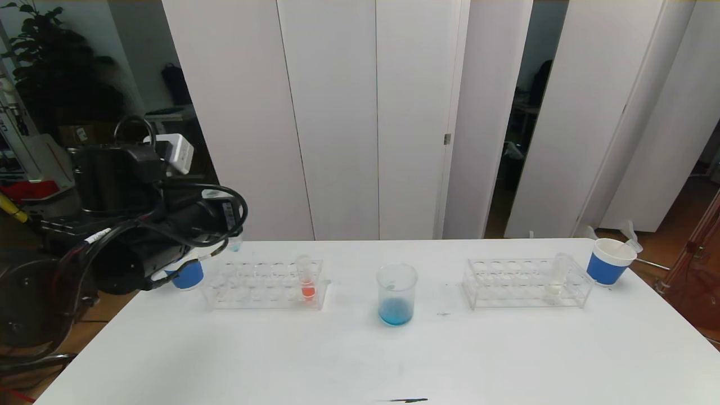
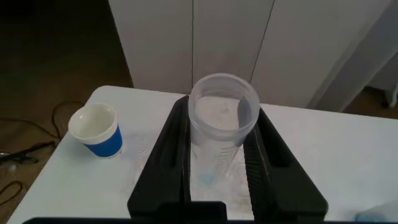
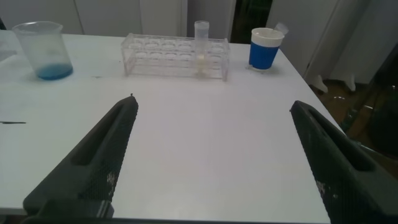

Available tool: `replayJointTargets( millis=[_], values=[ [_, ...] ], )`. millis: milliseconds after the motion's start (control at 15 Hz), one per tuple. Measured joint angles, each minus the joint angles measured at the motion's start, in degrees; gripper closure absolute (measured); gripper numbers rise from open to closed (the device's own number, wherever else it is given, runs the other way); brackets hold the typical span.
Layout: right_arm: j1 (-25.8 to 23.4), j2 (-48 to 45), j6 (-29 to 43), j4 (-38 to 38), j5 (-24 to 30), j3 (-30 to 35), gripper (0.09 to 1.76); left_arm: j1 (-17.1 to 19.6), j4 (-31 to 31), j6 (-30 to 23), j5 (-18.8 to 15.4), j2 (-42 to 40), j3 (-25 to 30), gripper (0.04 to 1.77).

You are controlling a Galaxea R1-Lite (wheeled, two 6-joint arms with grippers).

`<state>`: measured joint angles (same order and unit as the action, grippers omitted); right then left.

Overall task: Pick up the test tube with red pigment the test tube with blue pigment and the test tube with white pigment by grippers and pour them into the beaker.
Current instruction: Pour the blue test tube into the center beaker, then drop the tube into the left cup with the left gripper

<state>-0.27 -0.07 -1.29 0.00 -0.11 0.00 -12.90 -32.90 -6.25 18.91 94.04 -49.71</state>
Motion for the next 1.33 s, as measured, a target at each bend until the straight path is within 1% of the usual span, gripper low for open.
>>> replayJointTargets(
  millis=[67,200,333,400,600,867,1000,1333],
  values=[
    [0.0,0.0,0.0,0.0,0.01,0.0,0.1,3.08,-4.28,1.55,0.02,0.95,-0.15,1.23],
    [0.0,0.0,0.0,0.0,0.01,0.0,0.1,7.89,-12.98,4.8,0.05,3.78,-0.37,1.23],
    [0.0,0.0,0.0,0.0,0.01,0.0,0.1,11.12,-19.49,7.05,0.29,7.25,-0.98,1.23],
    [0.0,0.0,0.0,0.0,0.01,0.0,0.1,12.24,-21.44,7.51,0.71,8.98,-1.69,1.23],
    [0.0,0.0,0.0,0.0,0.01,0.0,0.1,14.82,-24.89,7.77,2.41,14.67,-5.05,1.23],
    [0.02,0.0,0.0,0.0,0.01,0.0,0.1,18.26,-26.49,7.79,3.28,22.58,-9.08,1.23],
    [0.0,0.0,0.02,0.0,0.01,0.0,0.1,19.37,-27.78,7.74,3.28,26.2,-10.37,1.23],
    [0.0,0.0,0.02,0.0,0.0,0.0,0.1,21.13,-28.43,7.05,3.22,33.44,-11.8,1.23]
  ],
)
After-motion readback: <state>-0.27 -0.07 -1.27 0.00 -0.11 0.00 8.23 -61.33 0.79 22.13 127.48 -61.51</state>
